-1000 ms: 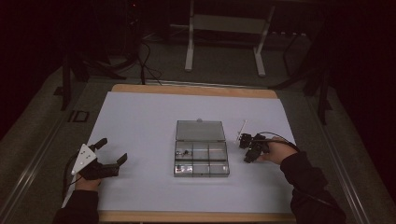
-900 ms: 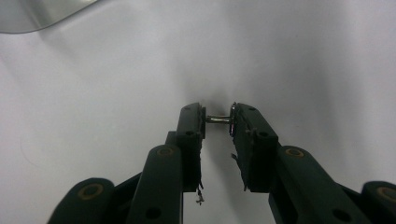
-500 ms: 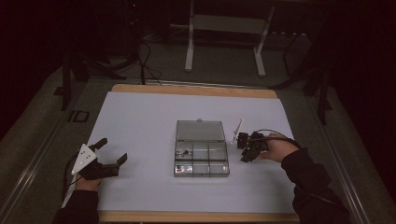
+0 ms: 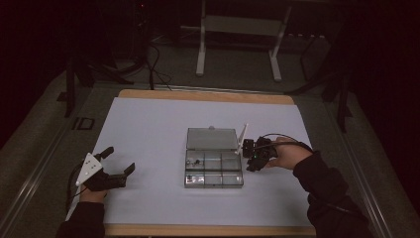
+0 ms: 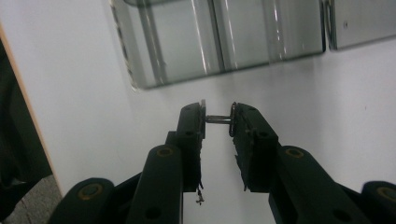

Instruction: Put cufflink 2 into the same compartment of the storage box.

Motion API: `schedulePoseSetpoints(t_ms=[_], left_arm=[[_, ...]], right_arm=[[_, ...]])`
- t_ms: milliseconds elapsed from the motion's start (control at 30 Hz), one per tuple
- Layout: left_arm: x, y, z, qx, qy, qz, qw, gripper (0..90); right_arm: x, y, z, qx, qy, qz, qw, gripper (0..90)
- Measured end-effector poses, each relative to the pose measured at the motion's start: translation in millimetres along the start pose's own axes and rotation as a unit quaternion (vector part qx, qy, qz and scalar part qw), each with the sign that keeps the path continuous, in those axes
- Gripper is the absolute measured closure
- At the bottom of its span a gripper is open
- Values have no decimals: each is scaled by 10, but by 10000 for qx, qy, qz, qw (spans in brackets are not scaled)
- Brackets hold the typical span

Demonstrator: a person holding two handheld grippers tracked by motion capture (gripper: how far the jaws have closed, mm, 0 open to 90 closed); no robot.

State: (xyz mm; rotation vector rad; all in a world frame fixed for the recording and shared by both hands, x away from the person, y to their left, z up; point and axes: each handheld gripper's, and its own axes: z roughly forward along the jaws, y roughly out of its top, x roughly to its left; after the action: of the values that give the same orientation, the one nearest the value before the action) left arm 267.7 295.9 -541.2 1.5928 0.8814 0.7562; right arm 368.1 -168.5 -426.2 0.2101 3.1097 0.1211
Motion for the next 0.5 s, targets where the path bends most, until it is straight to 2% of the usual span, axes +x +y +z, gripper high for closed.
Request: schedulePoseSetpoints(t_ms=[100,133,333,500], left_arm=[[0,0,0,-1,2,0,10000,17],[0,0,0,-1,0,0,10000,17],[0,0,0,0,0,-3,10000,16],[0,0,0,-1,3,3,10000,17]], right_arm=[[36,50,-15,-14,-5,-68,10000,722],[67,99,-25,-61,-16,-170,9998,722],[160,255,-48,-317,50,-409,9986,722],[208,362,-63,-391,65,-550,9977,722]])
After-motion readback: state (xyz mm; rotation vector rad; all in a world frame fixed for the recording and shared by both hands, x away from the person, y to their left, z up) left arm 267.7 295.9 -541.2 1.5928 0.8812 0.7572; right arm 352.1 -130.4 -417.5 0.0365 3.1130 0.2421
